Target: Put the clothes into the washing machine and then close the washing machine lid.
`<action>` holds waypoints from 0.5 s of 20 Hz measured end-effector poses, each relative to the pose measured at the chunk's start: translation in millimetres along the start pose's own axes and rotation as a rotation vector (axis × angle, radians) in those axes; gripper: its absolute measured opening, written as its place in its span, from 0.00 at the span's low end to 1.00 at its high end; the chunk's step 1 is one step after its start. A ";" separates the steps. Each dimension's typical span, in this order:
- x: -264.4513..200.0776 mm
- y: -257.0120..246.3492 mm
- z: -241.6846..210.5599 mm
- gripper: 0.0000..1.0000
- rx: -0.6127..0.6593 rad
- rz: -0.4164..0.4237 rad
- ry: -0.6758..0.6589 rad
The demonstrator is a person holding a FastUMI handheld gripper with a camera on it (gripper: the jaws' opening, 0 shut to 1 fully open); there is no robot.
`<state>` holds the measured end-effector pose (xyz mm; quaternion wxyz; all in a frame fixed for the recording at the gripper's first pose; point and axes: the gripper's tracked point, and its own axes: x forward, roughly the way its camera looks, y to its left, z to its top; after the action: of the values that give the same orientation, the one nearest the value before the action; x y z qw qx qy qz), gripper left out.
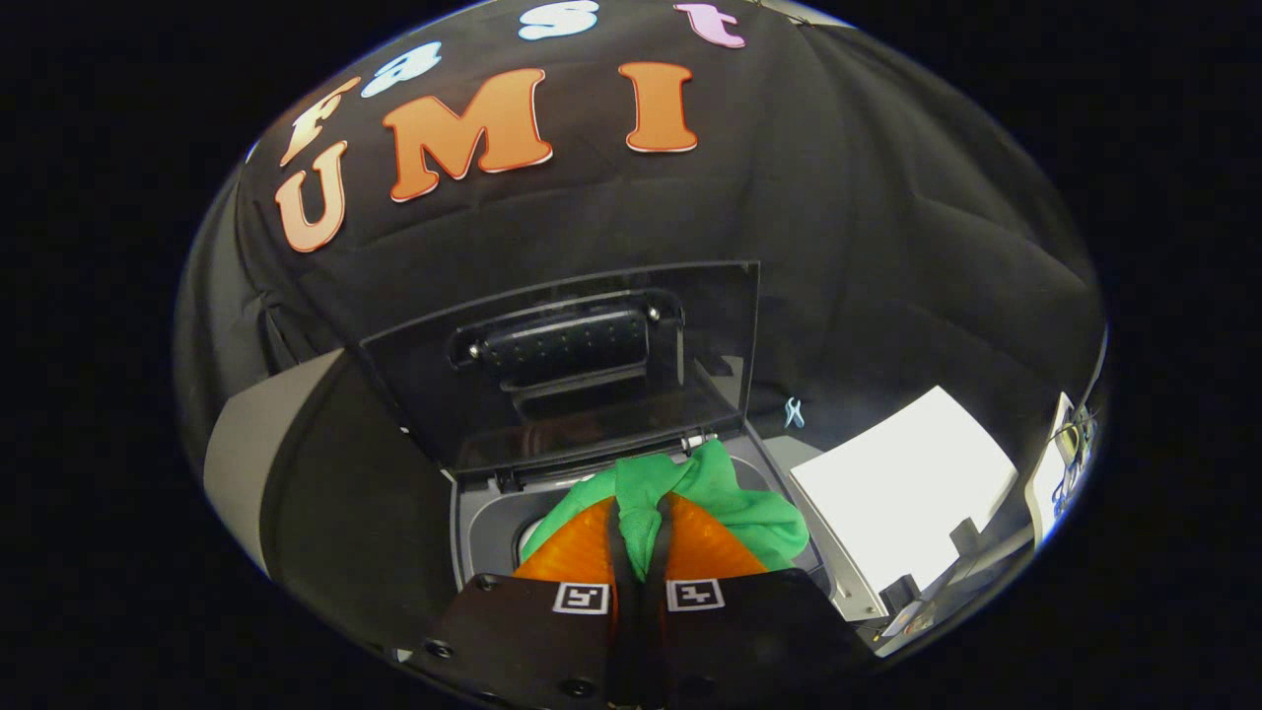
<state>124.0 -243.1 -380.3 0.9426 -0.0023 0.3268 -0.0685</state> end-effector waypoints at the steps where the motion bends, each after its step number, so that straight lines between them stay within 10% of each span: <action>1: 11.5 -2.1 -6.1 0.08 0.004 0.004 0.016; 10: 76.9 -15.5 -61.8 0.08 -0.022 0.030 0.135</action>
<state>143.7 -266.0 -475.5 0.9192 -0.0031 0.3905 -0.0507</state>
